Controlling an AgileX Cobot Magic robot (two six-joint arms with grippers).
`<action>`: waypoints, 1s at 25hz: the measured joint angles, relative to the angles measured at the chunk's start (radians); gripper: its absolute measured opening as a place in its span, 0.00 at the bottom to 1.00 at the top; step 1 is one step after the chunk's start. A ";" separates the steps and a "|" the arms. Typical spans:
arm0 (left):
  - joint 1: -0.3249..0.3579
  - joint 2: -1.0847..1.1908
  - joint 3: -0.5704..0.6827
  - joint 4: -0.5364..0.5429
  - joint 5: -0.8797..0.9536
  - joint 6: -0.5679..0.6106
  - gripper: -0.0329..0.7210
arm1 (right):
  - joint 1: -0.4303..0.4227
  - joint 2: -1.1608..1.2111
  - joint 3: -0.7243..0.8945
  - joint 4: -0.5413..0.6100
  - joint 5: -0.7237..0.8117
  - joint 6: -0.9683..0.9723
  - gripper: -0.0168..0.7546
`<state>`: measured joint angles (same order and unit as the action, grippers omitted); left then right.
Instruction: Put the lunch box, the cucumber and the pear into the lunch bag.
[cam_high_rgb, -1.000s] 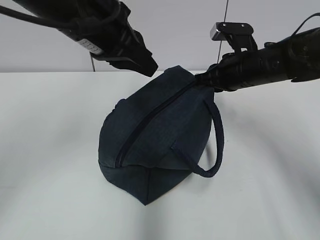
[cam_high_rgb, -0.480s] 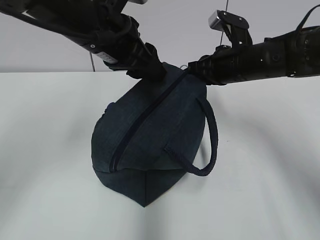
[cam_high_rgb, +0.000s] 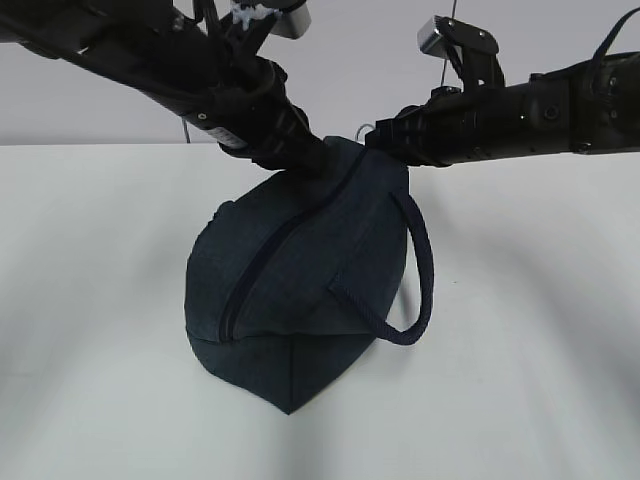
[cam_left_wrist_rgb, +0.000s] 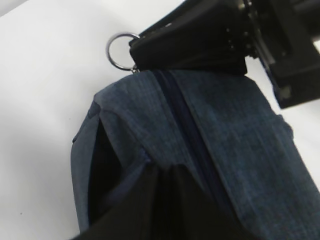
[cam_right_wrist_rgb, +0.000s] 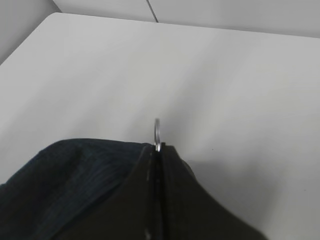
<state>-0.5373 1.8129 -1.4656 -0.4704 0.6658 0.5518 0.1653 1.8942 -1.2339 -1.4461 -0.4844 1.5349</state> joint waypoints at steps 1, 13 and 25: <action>0.000 0.000 0.000 0.000 0.004 0.000 0.06 | 0.000 0.000 0.000 0.002 0.002 -0.002 0.02; 0.000 -0.043 0.000 0.008 0.136 -0.004 0.06 | -0.028 0.000 0.000 -0.014 0.067 -0.012 0.02; 0.000 -0.142 0.000 0.023 0.217 -0.008 0.04 | -0.041 0.056 0.000 -0.021 0.034 -0.014 0.02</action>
<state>-0.5373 1.6708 -1.4656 -0.4473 0.8833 0.5443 0.1247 1.9505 -1.2339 -1.4666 -0.4507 1.5208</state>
